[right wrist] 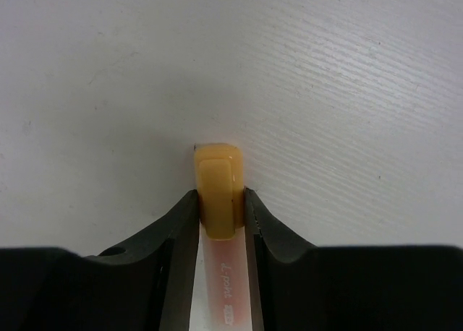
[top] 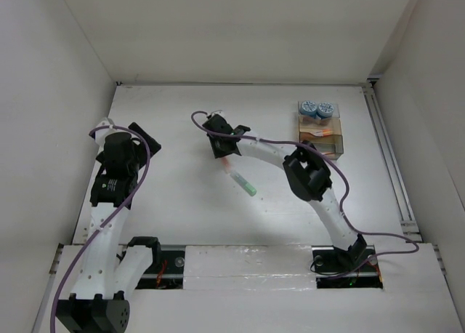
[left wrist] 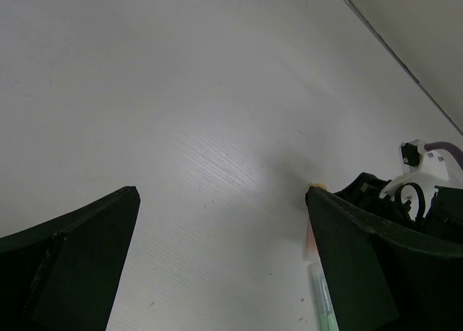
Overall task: Sort the stationery into containers
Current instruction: Grab a piece of stationery with the right arm, then place the stationery into the container
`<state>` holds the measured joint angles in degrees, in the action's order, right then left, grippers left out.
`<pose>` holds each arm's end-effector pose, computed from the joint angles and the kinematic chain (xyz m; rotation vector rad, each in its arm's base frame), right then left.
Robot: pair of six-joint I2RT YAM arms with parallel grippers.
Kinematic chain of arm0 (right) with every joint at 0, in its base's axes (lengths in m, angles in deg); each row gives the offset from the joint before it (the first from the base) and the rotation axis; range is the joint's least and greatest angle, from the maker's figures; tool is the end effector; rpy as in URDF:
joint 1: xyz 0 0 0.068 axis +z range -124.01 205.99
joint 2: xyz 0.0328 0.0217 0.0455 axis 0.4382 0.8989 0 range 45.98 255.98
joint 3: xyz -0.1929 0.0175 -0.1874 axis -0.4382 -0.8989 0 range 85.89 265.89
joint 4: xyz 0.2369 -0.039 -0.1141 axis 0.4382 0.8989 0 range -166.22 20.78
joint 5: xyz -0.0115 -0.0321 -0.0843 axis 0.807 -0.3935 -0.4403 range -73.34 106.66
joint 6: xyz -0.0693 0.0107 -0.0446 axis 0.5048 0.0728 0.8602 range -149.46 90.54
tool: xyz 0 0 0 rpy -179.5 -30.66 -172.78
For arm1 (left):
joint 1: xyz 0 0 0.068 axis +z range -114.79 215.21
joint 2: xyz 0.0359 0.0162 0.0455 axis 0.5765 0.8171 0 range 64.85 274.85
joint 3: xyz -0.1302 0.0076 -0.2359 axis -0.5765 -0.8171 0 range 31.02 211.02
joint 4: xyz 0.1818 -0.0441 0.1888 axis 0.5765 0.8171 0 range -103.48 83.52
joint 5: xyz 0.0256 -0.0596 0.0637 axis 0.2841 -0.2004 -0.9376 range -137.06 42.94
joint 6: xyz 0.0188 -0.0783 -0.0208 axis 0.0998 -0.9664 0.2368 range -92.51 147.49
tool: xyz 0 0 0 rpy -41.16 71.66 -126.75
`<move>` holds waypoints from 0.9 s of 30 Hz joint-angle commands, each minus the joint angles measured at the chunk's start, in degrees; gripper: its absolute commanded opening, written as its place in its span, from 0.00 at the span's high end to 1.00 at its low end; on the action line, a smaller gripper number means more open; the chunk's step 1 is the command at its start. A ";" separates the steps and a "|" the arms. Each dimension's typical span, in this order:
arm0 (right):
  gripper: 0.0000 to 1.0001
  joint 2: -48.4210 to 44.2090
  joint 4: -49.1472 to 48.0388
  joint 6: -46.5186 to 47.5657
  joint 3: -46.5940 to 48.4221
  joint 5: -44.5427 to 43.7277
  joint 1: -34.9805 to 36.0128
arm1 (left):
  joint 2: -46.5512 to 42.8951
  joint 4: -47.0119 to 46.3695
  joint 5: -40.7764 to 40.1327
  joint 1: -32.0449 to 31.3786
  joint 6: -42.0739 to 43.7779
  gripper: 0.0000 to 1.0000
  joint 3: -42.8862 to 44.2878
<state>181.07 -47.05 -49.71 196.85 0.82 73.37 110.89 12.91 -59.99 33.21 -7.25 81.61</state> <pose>0.3822 0.3861 0.1349 -0.4660 2.4146 0.1698 0.2180 0.0086 0.3268 -0.6902 1.8209 -0.2052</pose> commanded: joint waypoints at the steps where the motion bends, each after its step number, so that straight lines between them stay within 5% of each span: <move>1: 0.80 1.14 4.23 0.91 -1.52 -2.97 0.26 | -0.25 -1.78 0.98 0.24 0.99 0.01 0.83; 3: 0.98 0.62 3.62 -0.57 -1.53 -2.97 0.26 | -0.25 -1.78 0.98 0.24 0.99 0.01 0.83; 4: 1.00 -0.25 2.40 -1.45 -2.14 -1.76 -0.26 | -0.25 -1.78 1.50 0.24 0.99 0.01 0.83; 11: 1.00 -19.67 -26.75 -15.33 -23.84 18.89 -11.31 | -0.25 -1.78 2.03 0.24 1.52 0.01 0.83; 18: 1.00 -29.44 -36.72 -22.63 -34.48 27.32 -23.09 | 0.28 -2.31 3.17 0.24 2.05 0.01 0.83; 21: 1.00 -33.21 -38.74 -27.10 -38.87 26.65 -27.32 | 0.28 -2.31 3.17 0.24 2.05 0.01 0.83; 27: 1.00 -48.38 -46.75 -36.16 -56.79 11.48 -34.81 | 0.28 -2.84 3.70 0.24 2.05 0.01 0.30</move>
<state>140.13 -86.72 -79.11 145.31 20.01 39.40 111.28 12.30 -57.02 33.21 -5.94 81.61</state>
